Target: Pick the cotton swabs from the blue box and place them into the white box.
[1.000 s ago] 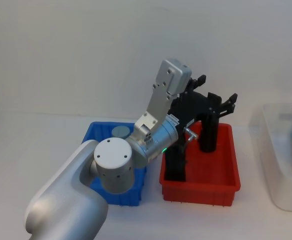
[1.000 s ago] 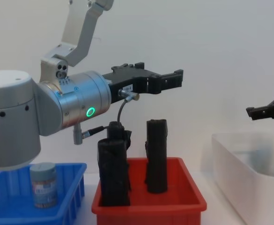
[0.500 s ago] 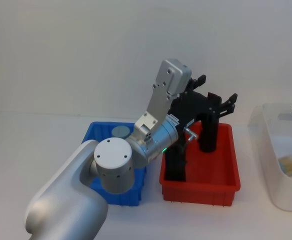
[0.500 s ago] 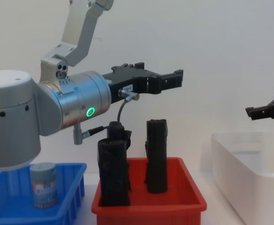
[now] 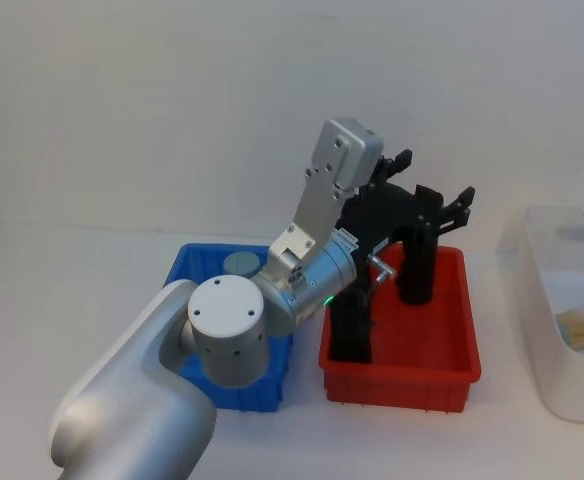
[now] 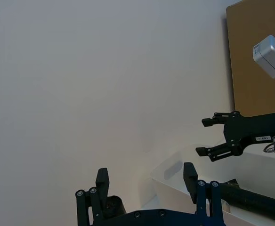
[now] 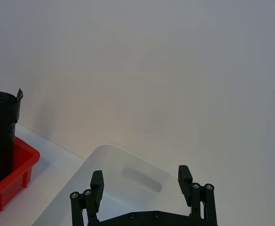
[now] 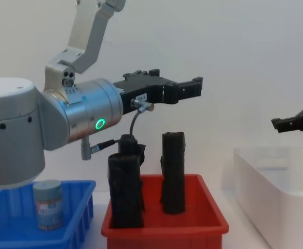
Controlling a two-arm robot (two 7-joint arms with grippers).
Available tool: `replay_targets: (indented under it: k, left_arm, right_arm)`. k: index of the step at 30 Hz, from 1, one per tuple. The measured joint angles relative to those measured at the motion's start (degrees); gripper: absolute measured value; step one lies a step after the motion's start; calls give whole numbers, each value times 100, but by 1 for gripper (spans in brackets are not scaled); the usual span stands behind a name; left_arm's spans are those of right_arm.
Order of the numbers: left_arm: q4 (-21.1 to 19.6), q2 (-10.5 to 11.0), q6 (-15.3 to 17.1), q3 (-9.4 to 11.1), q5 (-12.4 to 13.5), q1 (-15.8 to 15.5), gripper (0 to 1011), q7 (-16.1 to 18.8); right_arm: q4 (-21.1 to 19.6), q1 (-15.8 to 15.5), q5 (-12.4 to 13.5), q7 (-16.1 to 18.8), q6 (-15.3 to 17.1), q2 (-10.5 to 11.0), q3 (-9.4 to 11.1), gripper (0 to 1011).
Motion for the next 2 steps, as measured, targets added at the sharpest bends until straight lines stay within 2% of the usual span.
replay_targets:
  k: [2]
  left_arm:
    - [0, 0, 0, 0, 0, 0, 1004, 0]
  right_arm:
    - [0, 0, 0, 0, 0, 0, 0, 1001]
